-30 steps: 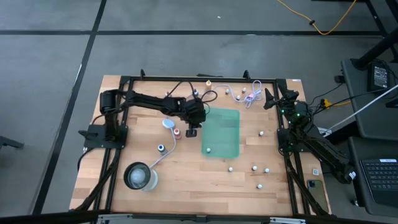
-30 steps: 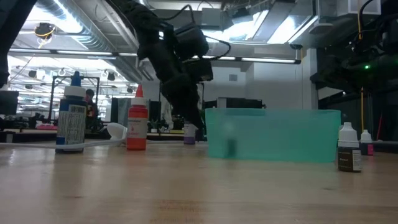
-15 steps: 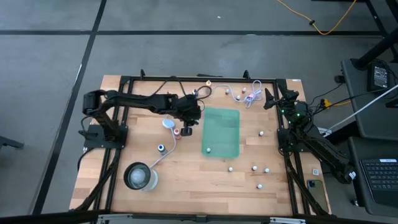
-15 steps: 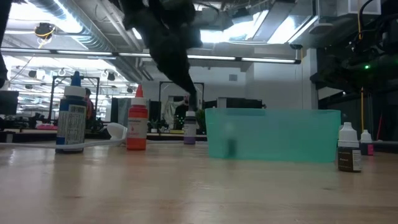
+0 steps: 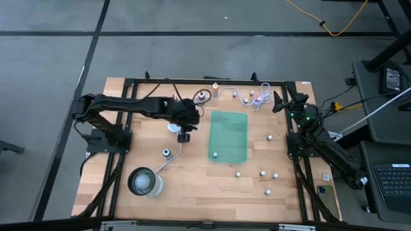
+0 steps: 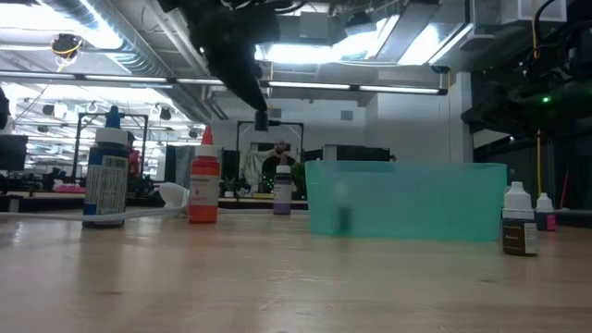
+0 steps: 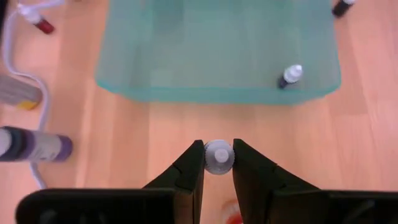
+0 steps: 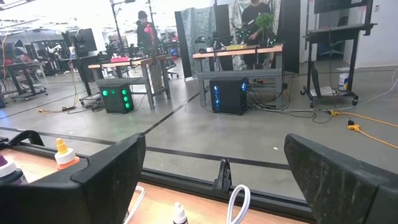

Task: Pick & Place food coloring
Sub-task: Put the small blue food coloring bottle into the green bin

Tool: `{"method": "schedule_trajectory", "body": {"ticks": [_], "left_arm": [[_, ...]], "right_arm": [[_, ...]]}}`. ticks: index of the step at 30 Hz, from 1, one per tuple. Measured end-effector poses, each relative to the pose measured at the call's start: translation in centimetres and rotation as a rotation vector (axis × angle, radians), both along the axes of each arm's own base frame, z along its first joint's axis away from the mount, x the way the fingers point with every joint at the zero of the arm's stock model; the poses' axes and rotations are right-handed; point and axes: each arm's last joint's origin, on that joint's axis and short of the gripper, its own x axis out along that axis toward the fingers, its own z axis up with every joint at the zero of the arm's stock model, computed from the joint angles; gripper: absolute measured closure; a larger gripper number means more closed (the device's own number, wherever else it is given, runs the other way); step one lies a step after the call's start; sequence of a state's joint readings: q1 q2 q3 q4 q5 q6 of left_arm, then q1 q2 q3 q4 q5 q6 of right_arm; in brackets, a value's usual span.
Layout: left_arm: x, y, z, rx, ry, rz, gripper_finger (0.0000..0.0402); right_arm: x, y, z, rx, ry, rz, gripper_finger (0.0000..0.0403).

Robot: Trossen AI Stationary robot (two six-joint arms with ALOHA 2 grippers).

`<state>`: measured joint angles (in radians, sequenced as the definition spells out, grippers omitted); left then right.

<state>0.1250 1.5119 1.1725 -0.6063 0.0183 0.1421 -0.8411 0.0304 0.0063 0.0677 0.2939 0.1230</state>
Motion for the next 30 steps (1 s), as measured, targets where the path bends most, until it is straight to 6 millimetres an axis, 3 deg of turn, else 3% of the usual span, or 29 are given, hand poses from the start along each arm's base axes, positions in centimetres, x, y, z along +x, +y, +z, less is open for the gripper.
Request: {"method": "schedule_trajectory", "body": {"ticks": [6,20,24,30], "left_arm": [[1.7,-1.2,0.5,-0.008,0.048,-0.012,0.0339],[8.9,-3.4,1.7,-0.049,0.054,-0.001,0.0339],[10.9,-4.4,1.4,-0.057,0.042,-0.014,0.0339],[12.8,-5.9,-0.7,-0.083,0.074,-0.016,0.0339]], "right_arm": [[0.0,0.0,0.0,0.0,0.0,0.0,0.0019],[0.0,0.0,0.0,0.0,0.0,0.0,0.0019],[0.0,0.0,0.0,0.0,0.0,0.0,0.0019],[0.0,0.0,0.0,0.0,0.0,0.0,0.0019]]}}
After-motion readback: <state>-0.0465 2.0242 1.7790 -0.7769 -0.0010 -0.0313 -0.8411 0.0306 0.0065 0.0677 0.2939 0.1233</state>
